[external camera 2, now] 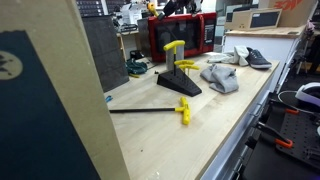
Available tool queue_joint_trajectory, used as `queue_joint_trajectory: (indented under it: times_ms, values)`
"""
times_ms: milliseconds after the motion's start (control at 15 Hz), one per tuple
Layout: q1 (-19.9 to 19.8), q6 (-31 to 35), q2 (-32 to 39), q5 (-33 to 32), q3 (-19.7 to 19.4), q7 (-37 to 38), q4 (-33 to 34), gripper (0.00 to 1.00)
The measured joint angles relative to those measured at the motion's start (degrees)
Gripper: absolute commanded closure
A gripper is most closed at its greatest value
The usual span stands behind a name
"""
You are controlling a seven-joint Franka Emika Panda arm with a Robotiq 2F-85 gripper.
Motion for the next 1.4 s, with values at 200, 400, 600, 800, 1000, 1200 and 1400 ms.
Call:
queue_joint_trajectory:
  times_ms: [200,400,600,800,1000,1200,1400]
  values:
    - [0.0,0.0,0.0,0.0,0.0,0.0,1.0,0.96]
    - [0.0,0.0,0.7,0.1,0.0,-0.2,2.2,0.96]
    - [-0.1,0.0,2.1,0.1,0.0,-1.0,3.2,0.96]
    - [-0.5,0.0,3.7,0.2,0.0,-1.7,3.5,0.96]
    - [-1.0,0.0,5.1,0.4,0.0,-2.3,3.5,0.96]
    - [-1.0,0.0,5.9,1.0,0.1,-2.5,3.2,0.96]
    - [-1.0,0.0,5.7,2.7,0.4,-2.9,1.6,0.96]
